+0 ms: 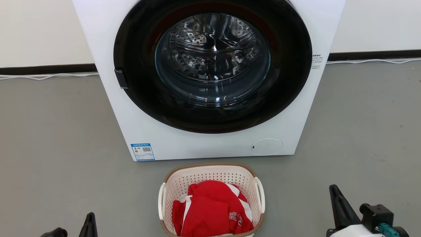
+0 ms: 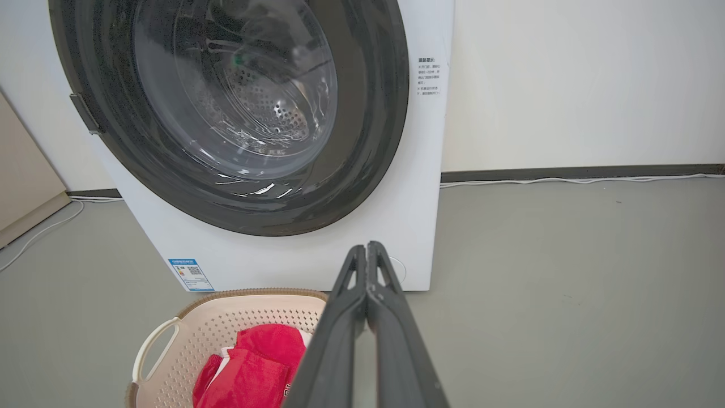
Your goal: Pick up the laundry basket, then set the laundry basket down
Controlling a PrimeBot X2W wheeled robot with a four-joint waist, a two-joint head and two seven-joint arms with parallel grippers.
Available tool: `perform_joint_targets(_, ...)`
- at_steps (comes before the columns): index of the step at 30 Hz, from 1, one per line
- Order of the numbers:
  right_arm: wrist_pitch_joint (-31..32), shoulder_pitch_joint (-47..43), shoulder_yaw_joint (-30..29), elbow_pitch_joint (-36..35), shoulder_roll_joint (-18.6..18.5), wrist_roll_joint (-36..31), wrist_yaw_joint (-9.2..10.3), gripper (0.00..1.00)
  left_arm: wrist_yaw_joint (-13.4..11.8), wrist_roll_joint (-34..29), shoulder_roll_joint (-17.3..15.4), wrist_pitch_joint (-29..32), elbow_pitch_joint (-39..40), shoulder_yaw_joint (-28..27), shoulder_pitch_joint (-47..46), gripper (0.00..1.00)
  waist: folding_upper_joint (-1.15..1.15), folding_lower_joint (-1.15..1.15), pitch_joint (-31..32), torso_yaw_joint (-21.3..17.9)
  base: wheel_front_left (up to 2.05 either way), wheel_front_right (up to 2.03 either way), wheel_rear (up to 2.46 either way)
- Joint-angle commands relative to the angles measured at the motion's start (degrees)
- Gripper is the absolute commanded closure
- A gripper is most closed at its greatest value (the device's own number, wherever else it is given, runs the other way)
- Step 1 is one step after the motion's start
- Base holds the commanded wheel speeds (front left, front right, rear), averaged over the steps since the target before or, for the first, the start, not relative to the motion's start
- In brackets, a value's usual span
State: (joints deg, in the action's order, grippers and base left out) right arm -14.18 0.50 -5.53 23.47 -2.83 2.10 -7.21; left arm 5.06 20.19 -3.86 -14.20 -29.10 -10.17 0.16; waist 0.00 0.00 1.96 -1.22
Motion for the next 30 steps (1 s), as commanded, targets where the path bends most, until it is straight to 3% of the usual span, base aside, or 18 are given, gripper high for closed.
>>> perform_joint_targets(1,0.5,1.8,-0.5,-1.1,-0.4,2.0,-0.01,1.0,0.1,1.4,-0.9,0.5,1.3,-0.3,-1.6,1.0,0.0,0.03,0.0,0.0,0.0,0.0,0.0)
perform_joint_targets(5,1.1,1.8,-0.6,-1.3,-0.4,4.3,-0.01,1.0,0.1,3.2,-0.8,1.0,1.7,-0.2,-1.7,1.0,0.0,0.13,0.0,0.1,0.0,0.0,0.0)
perform_joint_targets(10,1.8,1.8,-0.4,-1.8,-0.4,8.0,-0.03,1.0,0.2,6.2,-0.7,1.7,2.4,0.1,-1.8,1.0,0.0,0.01,-0.2,0.1,0.0,0.0,0.0)
perform_joint_targets(30,4.9,2.3,-0.3,-3.4,-0.3,22.5,-0.07,1.0,0.6,17.8,-0.4,4.9,4.7,0.9,-2.5,1.0,0.0,0.0,-0.5,0.3,0.0,0.0,0.0)
